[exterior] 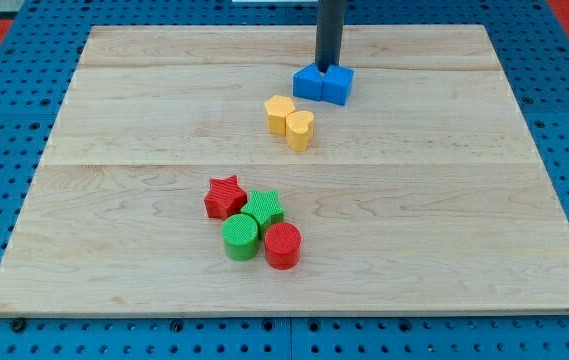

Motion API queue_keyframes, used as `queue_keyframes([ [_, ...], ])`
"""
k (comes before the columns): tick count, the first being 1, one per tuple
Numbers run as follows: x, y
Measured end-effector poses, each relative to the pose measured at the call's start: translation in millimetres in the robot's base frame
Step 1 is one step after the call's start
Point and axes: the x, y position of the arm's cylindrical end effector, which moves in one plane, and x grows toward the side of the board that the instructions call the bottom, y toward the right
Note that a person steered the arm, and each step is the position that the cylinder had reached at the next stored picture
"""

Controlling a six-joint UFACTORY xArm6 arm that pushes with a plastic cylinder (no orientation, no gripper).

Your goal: Push the blue cube closer to the yellow heart and yellow hexagon

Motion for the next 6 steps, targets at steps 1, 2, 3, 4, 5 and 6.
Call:
queue_keyframes([
  [1,-1,10],
  [2,-21,63],
  [3,13,33],
  [4,40,40],
  [5,73,31],
  [6,110,-16],
])
